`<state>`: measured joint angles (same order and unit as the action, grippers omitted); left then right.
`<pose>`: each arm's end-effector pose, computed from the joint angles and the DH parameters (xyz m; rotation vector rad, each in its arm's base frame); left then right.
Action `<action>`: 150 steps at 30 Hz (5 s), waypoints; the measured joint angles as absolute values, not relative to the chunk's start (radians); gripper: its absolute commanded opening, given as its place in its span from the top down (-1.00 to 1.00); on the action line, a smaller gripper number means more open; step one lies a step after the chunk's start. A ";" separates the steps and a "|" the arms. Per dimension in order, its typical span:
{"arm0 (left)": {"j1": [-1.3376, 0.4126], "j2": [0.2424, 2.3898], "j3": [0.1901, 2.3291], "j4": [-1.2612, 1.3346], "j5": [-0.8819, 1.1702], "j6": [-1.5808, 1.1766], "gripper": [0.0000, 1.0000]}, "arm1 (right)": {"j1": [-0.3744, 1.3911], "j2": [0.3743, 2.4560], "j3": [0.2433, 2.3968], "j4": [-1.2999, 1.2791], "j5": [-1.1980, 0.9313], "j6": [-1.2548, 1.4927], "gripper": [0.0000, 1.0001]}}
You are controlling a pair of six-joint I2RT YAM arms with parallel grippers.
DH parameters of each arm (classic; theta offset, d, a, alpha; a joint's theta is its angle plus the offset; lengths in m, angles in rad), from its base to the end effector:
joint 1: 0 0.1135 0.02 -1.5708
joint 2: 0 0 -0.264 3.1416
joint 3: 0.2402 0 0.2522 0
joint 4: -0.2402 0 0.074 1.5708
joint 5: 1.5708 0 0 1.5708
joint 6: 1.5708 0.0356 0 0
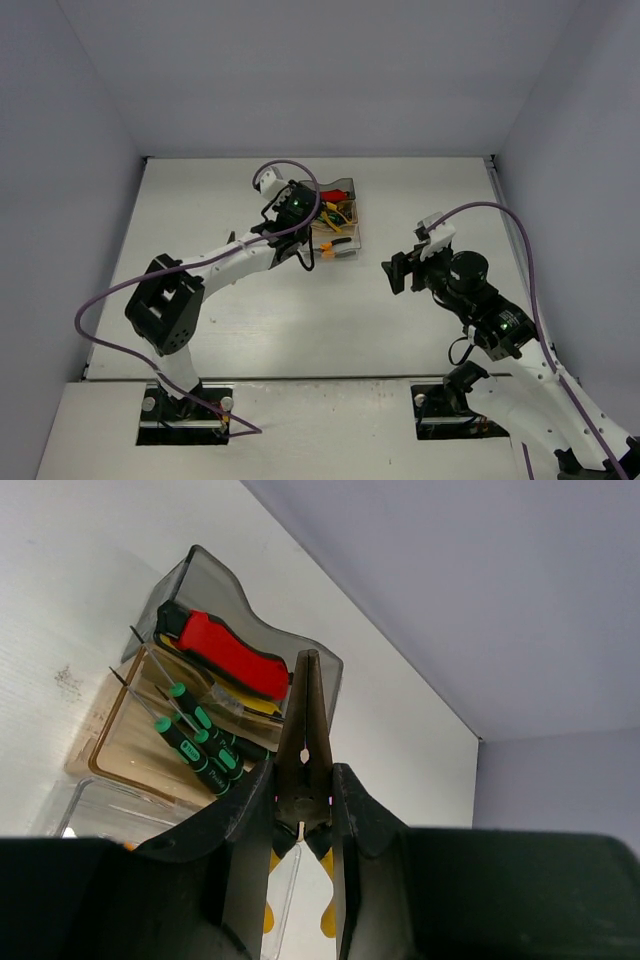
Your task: Sort the tools into containers
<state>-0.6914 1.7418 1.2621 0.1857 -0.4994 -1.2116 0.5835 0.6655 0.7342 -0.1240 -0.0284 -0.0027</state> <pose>0.3272 -0.2487 0.2833 -0.8293 1.7294 -0.8598 0.1347 0.0901 0.3471 -0.4969 1.5698 0.4685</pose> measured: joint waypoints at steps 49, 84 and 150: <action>-0.855 1.882 1.194 0.259 -0.842 -1.424 -0.23 | 0.583 0.651 0.711 -0.125 -0.026 0.023 -0.68; -0.246 1.509 1.353 -0.605 -0.056 -0.420 -0.06 | 0.583 1.183 0.948 -0.051 -0.361 -0.123 -0.51; -0.141 1.366 1.211 -0.676 -0.041 -0.262 -0.16 | 0.536 2.091 1.535 0.026 -0.735 -0.394 -0.56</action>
